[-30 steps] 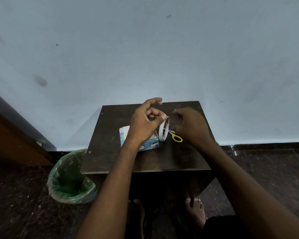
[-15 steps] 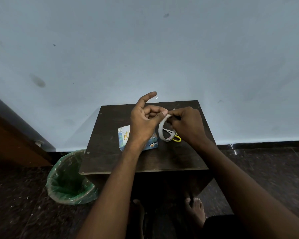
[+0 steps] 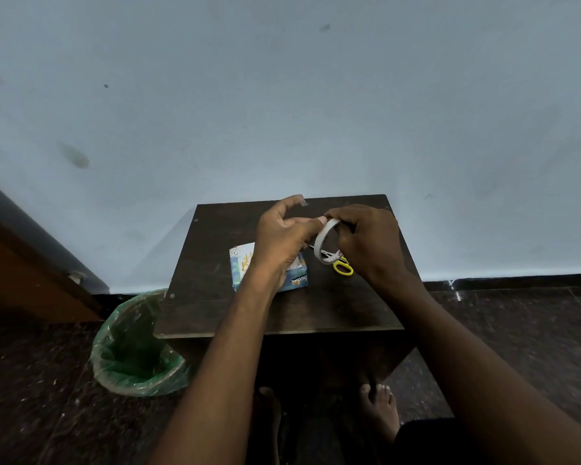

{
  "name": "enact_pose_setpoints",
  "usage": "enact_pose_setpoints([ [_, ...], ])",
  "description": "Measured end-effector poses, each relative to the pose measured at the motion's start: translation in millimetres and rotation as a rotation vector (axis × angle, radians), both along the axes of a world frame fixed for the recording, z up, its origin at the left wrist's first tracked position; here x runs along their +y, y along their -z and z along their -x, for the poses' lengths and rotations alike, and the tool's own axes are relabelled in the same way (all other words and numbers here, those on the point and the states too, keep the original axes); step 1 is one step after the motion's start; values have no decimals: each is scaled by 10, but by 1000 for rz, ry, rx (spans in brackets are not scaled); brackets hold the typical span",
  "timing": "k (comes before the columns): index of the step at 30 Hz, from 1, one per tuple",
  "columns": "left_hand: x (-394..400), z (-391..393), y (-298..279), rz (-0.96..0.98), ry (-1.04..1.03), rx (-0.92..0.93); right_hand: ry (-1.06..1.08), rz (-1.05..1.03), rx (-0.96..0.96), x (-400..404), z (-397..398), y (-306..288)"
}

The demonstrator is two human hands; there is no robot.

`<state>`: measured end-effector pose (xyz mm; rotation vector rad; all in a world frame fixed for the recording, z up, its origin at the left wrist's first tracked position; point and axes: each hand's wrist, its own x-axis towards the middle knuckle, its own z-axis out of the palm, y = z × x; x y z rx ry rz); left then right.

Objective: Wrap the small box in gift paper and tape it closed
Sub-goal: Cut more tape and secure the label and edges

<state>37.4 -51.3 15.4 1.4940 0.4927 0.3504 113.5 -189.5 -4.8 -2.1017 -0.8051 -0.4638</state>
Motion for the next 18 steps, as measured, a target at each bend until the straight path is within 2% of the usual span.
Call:
enact_pose_setpoints([
  [3,59,21,53,-175,-31,6,-17,52,48,-3,-19,-7],
  [8,246,105,6,-415,-64,8,-1,296,136,18,-74,57],
  [12,369,170,31,-486,-67,38,-84,486,216,90,-77,34],
  [15,436,204,60,-541,-41,58,-56,337,126,175,-36,39],
  [18,491,214,100,-538,-52,133,-48,64,233,272,18,31],
])
